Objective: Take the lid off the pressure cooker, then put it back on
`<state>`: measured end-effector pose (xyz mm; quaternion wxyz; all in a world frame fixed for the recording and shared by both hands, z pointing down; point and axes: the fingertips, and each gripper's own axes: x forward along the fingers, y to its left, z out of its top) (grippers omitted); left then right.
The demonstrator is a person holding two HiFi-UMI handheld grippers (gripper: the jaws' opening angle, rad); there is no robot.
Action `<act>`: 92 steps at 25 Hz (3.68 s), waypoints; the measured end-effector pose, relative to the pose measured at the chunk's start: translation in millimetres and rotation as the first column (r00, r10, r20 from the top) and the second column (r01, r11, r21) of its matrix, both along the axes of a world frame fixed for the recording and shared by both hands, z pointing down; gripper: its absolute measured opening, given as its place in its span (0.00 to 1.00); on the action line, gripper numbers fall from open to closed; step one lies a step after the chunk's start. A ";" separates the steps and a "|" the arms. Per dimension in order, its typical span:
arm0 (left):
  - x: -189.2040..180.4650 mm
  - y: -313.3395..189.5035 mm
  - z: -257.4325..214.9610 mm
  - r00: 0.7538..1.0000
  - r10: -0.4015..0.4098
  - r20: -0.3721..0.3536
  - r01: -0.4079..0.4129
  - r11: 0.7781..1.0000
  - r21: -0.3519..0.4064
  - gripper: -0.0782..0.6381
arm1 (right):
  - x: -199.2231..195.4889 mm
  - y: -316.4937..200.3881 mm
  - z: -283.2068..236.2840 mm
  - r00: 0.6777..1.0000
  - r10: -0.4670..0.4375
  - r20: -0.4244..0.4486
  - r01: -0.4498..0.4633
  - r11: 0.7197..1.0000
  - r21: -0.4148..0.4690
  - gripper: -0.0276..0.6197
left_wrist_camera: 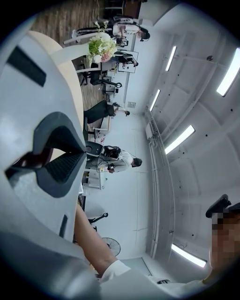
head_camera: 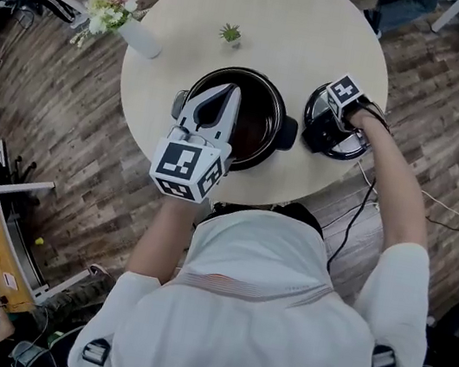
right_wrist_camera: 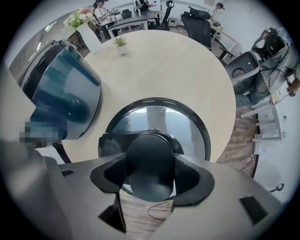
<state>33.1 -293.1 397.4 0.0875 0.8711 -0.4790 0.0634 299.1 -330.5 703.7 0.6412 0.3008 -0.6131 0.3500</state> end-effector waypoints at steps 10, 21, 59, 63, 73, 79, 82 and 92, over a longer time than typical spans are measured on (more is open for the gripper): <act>-6.7 -2.0 1.2 1.000 -0.006 -0.006 0.006 1.000 -0.001 0.12 | -4.5 3.7 14.4 0.999 0.032 0.029 -0.031 0.999 -0.037 0.48; -5.6 0.2 2.2 1.000 0.009 -0.009 -0.009 1.000 -0.008 0.12 | -4.0 4.3 14.6 0.999 0.031 0.030 -0.031 1.000 -0.006 0.49; -71.2 25.8 -47.7 0.998 0.041 -0.050 -0.037 0.995 0.094 0.12 | -63.9 130.5 -435.0 0.764 -0.240 0.599 -0.628 -0.062 0.776 0.05; -76.1 27.9 -50.2 0.998 0.045 -0.051 -0.039 0.994 0.100 0.12 | -75.9 130.1 -430.5 0.770 -0.241 0.591 -0.616 -0.040 0.787 0.05; -78.8 32.1 -53.9 0.997 0.056 -0.050 -0.051 0.994 0.101 0.12 | -80.1 123.1 -423.6 0.754 -0.217 0.620 -0.631 0.024 0.776 0.15; -73.1 31.8 -52.9 0.997 0.065 -0.048 -0.060 0.994 0.092 0.12 | -75.8 109.2 -408.6 0.705 -0.194 0.682 -0.668 0.143 0.731 0.49; -69.7 31.5 -52.6 0.997 0.067 -0.048 -0.063 0.994 0.089 0.12 | -71.9 105.2 -404.3 0.712 -0.180 0.679 -0.661 0.156 0.734 0.62; -64.2 30.4 -51.6 0.997 0.062 -0.043 -0.058 0.995 0.085 0.12 | -65.7 84.7 -366.9 0.798 -0.122 0.591 -0.537 0.301 0.788 0.75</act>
